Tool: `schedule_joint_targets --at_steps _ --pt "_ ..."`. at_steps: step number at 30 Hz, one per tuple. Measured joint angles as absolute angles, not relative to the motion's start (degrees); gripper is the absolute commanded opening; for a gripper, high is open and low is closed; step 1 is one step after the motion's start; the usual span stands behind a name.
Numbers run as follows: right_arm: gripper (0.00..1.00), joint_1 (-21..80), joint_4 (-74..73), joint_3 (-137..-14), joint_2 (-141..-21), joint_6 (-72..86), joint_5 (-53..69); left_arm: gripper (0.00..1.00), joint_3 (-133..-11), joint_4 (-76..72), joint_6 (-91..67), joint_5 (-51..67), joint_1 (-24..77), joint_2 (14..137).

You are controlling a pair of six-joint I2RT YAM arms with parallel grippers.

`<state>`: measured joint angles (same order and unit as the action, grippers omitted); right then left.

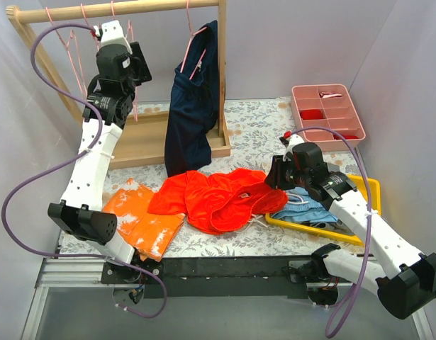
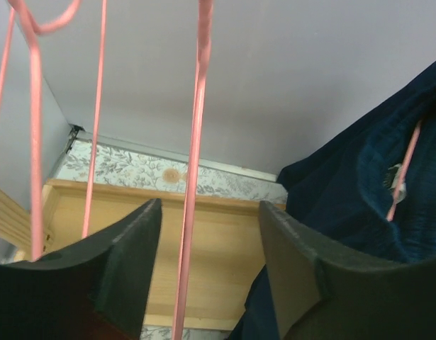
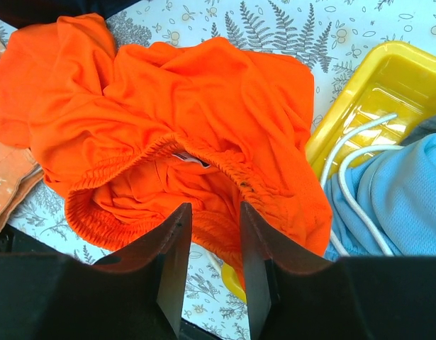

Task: Place the shorts on the hanger

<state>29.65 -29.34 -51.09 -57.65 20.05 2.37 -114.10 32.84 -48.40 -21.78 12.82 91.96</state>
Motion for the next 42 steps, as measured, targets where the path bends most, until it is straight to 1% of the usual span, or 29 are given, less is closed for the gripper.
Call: schedule_joint_targets --at_steps 1,2,5,6,8,9,13,21,27,33,42 --pt "0.42 29.6 -29.3 -51.0 -57.6 20.0 2.4 0.51 -112.5 32.4 -48.4 -21.8 12.8 91.7" --pt "0.42 29.6 -29.3 -50.8 -57.6 19.9 2.6 0.47 -110.6 31.8 -48.4 -21.7 12.8 91.5" --pt "0.42 29.6 -29.3 -50.7 -57.7 19.8 2.9 0.39 -105.4 30.9 -48.1 -21.6 12.7 90.9" --pt "0.42 29.6 -29.1 -50.7 -57.7 19.7 2.9 0.33 -104.0 30.7 -48.0 -21.5 12.7 90.9" --pt "0.42 29.6 -28.5 -50.4 -57.7 19.5 3.0 0.25 -102.0 30.3 -47.7 -21.4 12.7 90.9" --pt "0.42 29.6 -28.4 -50.2 -57.7 19.5 3.1 0.15 -101.6 29.9 -47.5 -21.5 12.7 90.9" --pt "0.42 29.6 -28.2 -49.6 -57.7 19.4 3.2 0.0 -102.4 29.1 -47.0 -21.2 12.5 90.5" --pt "0.42 29.6 -28.1 -49.6 -57.7 19.3 3.2 0.0 -112.2 31.7 -44.7 -21.1 12.5 90.5" --pt "0.43 29.6 -28.0 -49.6 -57.9 19.3 3.2 0.0 -112.5 33.5 -44.8 -21.2 12.5 90.4" --pt "0.42 29.6 -28.0 -49.6 -58.2 19.2 3.2 0.0 -109.5 34.5 -45.5 -20.8 12.5 87.4" --pt "0.42 29.6 -27.9 -49.6 -58.6 19.2 3.2 0.0 -101.3 38.2 -48.0 -17.3 12.5 75.6"
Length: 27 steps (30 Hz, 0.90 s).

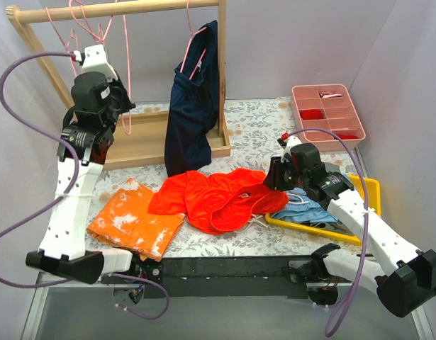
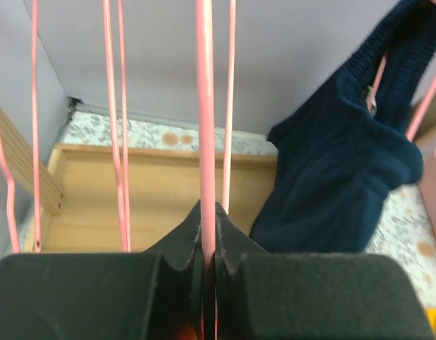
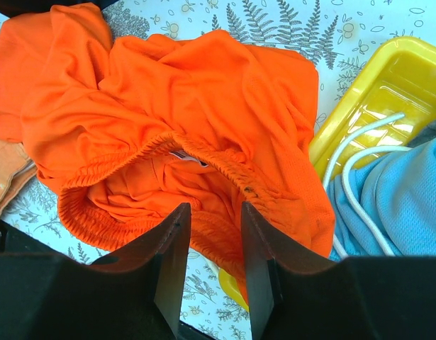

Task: Place the shorts on the hanger

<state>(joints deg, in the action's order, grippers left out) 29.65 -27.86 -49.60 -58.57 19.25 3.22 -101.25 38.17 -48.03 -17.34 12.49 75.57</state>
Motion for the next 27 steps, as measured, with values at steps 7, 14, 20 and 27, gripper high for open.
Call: schedule_joint_targets --at_steps 7,14,20,27 --pt "0.42 29.6 -27.6 -49.6 -58.8 19.2 3.7 0.0 -91.8 42.0 -51.2 -12.3 12.5 64.4" --pt "0.42 29.6 -27.7 -49.6 -58.9 19.2 4.5 0.0 -84.2 47.4 -53.8 -7.6 12.5 52.2" --pt "0.47 29.6 -28.7 -49.6 -58.6 19.3 3.9 0.0 -81.7 46.5 -54.4 3.9 12.5 41.5" --pt "0.54 29.6 -30.7 -49.5 -53.3 20.6 0.5 0.0 -81.3 41.3 -54.8 21.8 13.1 42.2"
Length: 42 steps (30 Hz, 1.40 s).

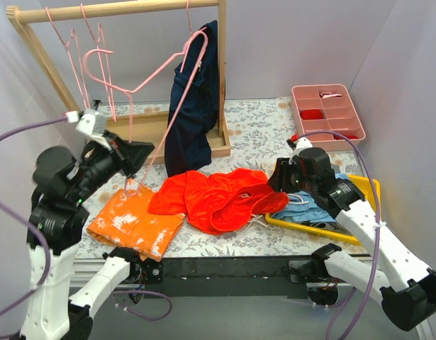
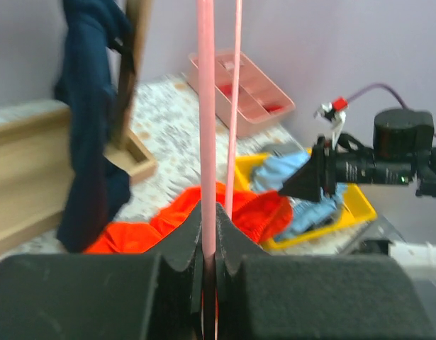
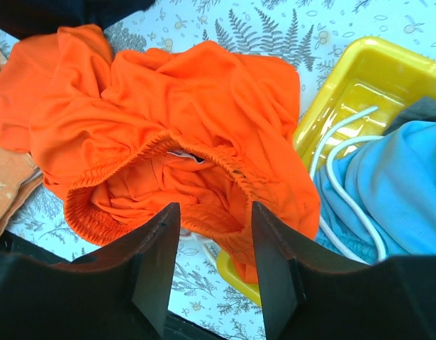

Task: Place the shorts on the hanger

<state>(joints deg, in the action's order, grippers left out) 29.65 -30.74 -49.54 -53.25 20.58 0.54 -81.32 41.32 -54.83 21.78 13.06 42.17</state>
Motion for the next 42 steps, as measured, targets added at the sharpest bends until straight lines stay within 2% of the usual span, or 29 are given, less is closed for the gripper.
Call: schedule_joint_targets --at_steps 7,16,22,31,32,34,36,37,38,42 --pt "0.54 29.6 -31.8 -45.8 -48.1 22.7 -3.0 0.0 -76.2 42.2 -55.4 24.5 24.8 53.4" --pt "0.54 29.6 -33.5 -44.1 -48.1 24.5 -5.4 0.0 -70.2 47.9 -54.8 18.5 39.2 54.2" --pt "0.55 29.6 -33.5 -44.1 -49.2 25.2 -6.3 0.0 -67.8 50.2 -55.0 13.9 44.7 54.3" --pt "0.51 29.6 -33.8 -46.4 -53.2 25.3 -7.2 0.0 -64.4 55.6 -61.5 5.3 60.0 55.0" --pt "0.37 29.6 -33.8 -46.4 -53.4 25.3 -7.2 0.0 -64.2 55.8 -62.3 4.8 61.4 55.3" --pt "0.3 29.6 -33.8 -46.4 -53.4 25.1 -7.2 0.0 -64.1 56.3 -64.1 2.5 64.8 57.1" --pt "0.15 29.7 -33.8 -46.4 -53.4 25.3 -7.2 0.0 -64.1 56.3 -64.6 1.4 65.6 57.7" --pt "0.05 29.7 -33.8 -46.4 -53.4 25.3 -7.2 0.0 -64.1 56.3 -64.8 1.0 65.9 58.0" --pt "0.01 29.7 -33.8 -46.4 -53.4 25.3 -7.2 0.0 -64.0 56.1 -64.9 0.5 66.1 58.2" --pt "0.01 30.5 -33.9 -47.2 -54.4 25.2 -7.2 0.0 -62.0 54.0 -65.0 -0.3 66.7 58.7"
